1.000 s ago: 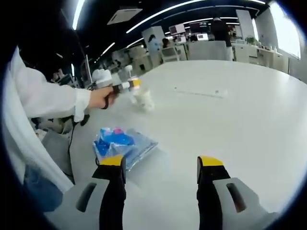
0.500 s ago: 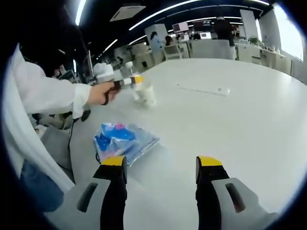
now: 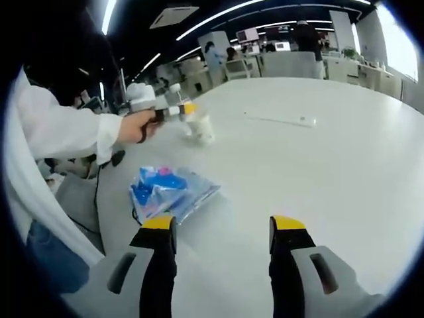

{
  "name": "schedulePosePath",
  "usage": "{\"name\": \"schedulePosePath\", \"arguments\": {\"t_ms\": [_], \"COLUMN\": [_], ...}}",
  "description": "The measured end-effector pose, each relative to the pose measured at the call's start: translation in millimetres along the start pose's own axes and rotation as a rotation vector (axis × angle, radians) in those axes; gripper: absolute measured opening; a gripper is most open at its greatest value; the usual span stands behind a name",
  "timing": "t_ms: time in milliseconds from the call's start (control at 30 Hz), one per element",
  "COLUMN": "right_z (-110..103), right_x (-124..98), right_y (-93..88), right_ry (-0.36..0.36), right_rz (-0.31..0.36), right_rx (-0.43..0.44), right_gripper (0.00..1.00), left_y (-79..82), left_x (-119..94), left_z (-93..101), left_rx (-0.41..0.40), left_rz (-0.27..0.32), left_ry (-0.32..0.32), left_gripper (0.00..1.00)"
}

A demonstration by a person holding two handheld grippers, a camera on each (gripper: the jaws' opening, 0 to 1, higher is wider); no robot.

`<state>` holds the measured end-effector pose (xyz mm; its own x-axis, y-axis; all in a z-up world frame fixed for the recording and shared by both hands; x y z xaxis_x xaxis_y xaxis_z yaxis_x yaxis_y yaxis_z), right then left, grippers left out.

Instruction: Arrange the tabletop items into an orderly group along one side of the table until the central work area is clear of visible clutter.

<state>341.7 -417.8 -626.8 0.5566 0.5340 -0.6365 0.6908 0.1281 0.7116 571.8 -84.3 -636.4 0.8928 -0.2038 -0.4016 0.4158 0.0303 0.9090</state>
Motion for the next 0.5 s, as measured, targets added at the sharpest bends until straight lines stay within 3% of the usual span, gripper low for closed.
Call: {"name": "schedulePosePath", "arguments": {"t_ms": [400, 500], "right_z": [0.7, 0.9], "right_x": [-1.3, -2.0], "right_y": [-6.6, -6.4], "right_ry": [0.0, 0.0], "right_rz": [-0.007, -0.001], "right_rx": [0.026, 0.032], "right_gripper": [0.52, 0.52], "left_y": [5.5, 8.0], "left_x": [-5.9, -8.8], "left_z": [2.1, 1.5], "left_rx": [-0.01, -0.049], "left_rz": [0.0, 0.006], "left_ry": [-0.012, -0.012], "left_gripper": [0.41, 0.41]}}
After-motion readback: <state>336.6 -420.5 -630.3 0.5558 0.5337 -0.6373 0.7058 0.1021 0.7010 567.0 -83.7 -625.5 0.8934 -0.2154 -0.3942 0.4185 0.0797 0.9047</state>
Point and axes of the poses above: the point that each gripper's makers call its tool centre point, and the gripper's own axes: x roughly forward along the fingers, z roughly to its right, y roughly out of its top, the point moved 10 cm from there along -x, roughly backward along the fingers, and after that the axes turned 3 degrees about -z, right-handed, at the moved point
